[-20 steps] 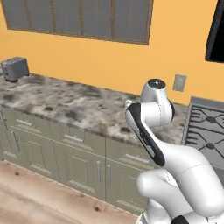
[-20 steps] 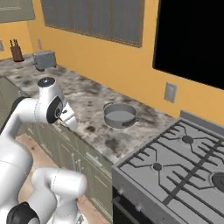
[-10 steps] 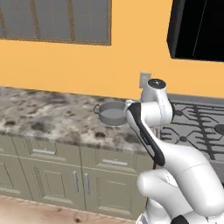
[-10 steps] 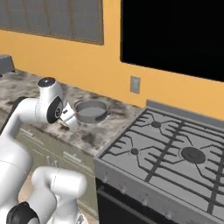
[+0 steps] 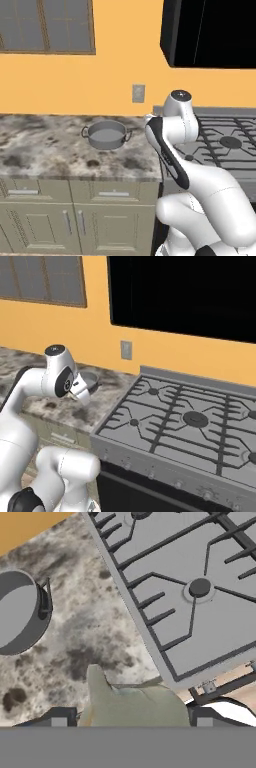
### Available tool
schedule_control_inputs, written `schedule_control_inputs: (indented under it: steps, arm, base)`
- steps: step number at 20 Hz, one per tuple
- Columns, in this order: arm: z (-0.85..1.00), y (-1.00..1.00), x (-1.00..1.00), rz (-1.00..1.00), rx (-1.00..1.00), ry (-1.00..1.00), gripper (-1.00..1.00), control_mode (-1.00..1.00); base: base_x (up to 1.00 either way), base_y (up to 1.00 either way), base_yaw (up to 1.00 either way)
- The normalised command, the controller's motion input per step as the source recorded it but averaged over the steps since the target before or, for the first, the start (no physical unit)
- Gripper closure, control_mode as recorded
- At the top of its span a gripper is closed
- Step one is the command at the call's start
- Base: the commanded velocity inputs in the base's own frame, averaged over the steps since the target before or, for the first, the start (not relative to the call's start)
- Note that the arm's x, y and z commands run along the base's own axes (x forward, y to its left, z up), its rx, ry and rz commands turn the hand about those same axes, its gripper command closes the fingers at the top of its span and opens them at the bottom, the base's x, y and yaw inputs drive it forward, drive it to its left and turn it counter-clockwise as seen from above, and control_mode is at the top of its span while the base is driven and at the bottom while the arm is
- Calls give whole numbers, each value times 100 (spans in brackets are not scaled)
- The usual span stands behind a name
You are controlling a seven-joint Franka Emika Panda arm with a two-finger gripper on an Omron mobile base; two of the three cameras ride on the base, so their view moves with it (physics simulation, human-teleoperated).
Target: Turn on the sink faucet. Then move the garlic from the counter to the sink. Turn off the sink. Move the vegetable from the sink to the pot next to the stove. Finally move the pot to the center burner.
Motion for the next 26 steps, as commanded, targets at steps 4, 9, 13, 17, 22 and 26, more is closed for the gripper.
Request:
schedule_control_inputs:
  steps: [4, 9, 13, 17, 22, 26]
  arm:
    - [0, 0, 0, 0, 0, 0, 100, 100]
    - [0, 0, 0, 0, 0, 0, 100, 100]
    - [0, 0, 0, 0, 0, 0, 100, 100]
    - [0, 0, 0, 0, 0, 0, 100, 100]
    - [0, 0, 0, 0, 0, 0, 100, 100]
    - [0, 0, 0, 0, 0, 0, 100, 100]
  base:
    - [53, 0, -28]
    - [51, 0, -28]
    - [50, 1, -29]
    - [54, 7, -29]
    - [57, 16, -27]
    - [41, 18, -21]
